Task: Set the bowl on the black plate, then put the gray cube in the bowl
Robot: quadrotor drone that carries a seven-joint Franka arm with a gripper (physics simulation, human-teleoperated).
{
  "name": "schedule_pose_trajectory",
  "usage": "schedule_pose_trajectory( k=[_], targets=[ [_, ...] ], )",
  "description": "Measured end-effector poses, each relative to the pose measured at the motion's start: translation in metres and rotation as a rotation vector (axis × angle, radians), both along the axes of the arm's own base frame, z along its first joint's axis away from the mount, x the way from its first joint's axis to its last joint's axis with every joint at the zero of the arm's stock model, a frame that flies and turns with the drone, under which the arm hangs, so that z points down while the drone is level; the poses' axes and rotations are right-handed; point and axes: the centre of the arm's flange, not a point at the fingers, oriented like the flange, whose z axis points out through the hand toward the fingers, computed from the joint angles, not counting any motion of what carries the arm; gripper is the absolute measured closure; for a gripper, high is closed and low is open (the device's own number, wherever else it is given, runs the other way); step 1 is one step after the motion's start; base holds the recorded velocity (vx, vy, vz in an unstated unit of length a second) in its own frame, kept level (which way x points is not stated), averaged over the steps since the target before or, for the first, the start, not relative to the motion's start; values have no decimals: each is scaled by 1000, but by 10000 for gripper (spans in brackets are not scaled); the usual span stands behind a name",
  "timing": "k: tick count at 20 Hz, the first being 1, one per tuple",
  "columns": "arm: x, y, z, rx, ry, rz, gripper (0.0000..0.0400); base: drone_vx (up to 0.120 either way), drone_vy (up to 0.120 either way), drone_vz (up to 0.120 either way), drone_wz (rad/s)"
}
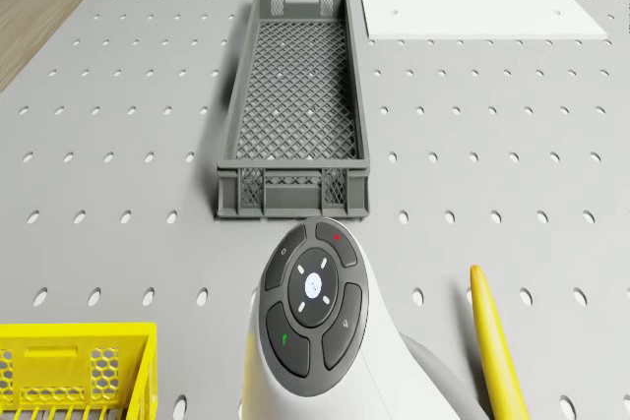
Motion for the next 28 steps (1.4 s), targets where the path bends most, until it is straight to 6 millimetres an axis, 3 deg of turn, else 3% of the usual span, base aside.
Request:
schedule_pose_trajectory(
  k=[18, 28],
  targets=[
    [0, 0, 0, 0, 0, 0, 149, -120, 0, 40, 0],
    [0, 0, 0, 0, 0, 0, 149, -104, 0, 0, 0]
  ],
)
